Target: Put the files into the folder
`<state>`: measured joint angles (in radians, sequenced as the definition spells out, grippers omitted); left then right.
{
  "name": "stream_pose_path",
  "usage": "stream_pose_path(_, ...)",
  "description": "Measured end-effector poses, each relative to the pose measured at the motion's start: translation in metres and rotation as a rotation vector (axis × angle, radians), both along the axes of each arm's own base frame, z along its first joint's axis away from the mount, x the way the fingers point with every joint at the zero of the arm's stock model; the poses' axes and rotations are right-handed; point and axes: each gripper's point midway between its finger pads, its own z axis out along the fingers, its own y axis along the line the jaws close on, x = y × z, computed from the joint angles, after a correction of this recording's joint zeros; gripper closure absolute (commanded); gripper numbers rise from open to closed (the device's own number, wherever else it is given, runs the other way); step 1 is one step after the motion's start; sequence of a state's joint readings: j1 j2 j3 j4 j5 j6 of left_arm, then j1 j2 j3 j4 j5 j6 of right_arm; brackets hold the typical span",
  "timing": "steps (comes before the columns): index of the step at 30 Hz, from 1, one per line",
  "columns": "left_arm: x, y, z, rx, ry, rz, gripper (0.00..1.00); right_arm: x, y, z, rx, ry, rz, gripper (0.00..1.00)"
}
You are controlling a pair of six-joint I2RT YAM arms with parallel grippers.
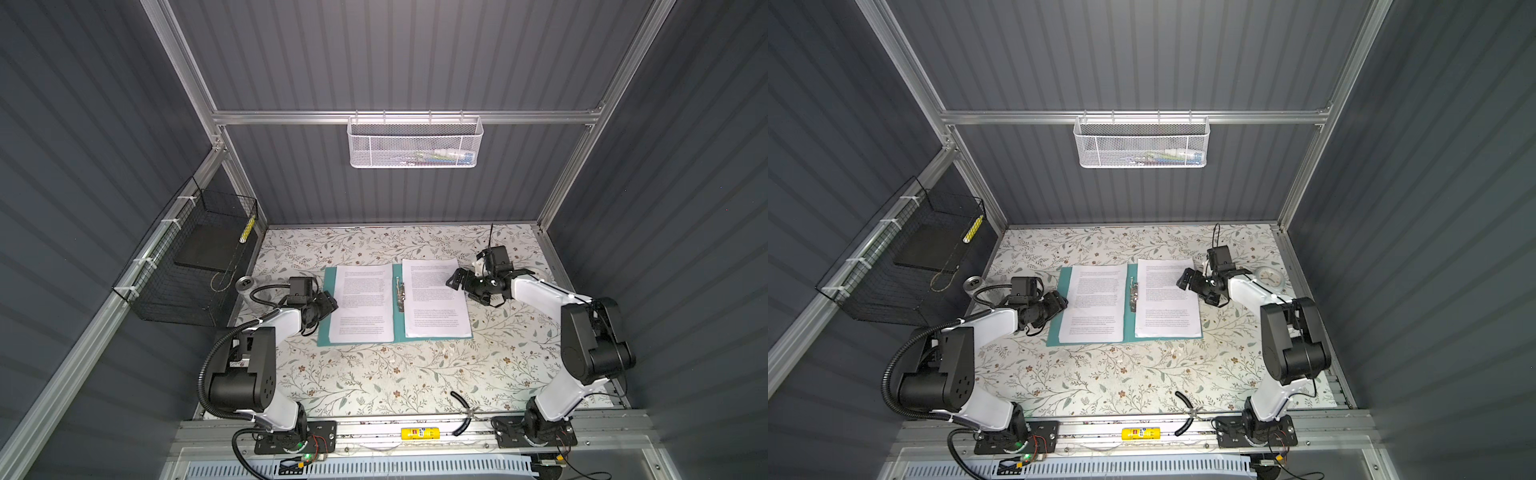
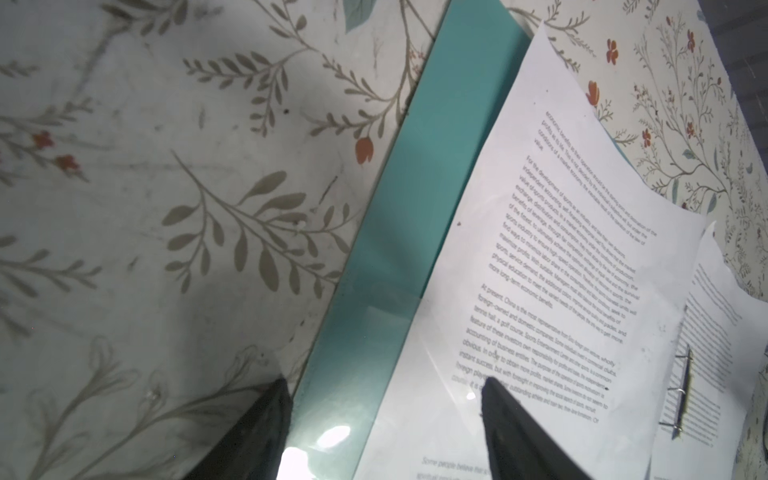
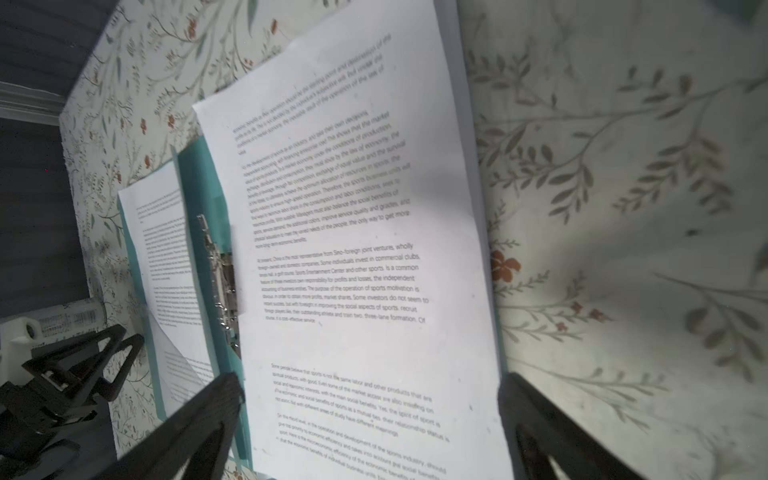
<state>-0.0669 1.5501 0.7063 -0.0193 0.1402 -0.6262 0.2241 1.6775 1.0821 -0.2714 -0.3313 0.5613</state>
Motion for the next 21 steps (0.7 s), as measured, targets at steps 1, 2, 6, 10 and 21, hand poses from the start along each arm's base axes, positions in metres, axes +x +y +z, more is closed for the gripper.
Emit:
stream_pose_path(1,-0.001,-0.001,0.0,-0.004,0.003,-0.003,0.26,0.003,0.004,0.011,-0.002,-0.027,0.01,0.07)
stream_pose_path(2,-0.002,-0.001,0.0,-0.007,0.007,-0.005,0.26,0.006,0.011,0.02,0.003,-0.05,0.026,0.11)
stream_pose_path(6,-0.004,-0.003,0.0,-0.013,0.014,-0.012,0.26,0.006,0.059,0.045,0.061,-0.099,0.153,0.39)
stream_pose_path(10,-0.004,-0.003,0.0,-0.013,0.018,-0.016,0.26,0.002,0.114,0.038,0.113,-0.064,0.276,0.61)
stream_pose_path(21,0.001,-0.008,0.001,-0.031,0.012,-0.037,0.26,-0.03,0.185,-0.029,0.134,0.129,0.434,0.59)
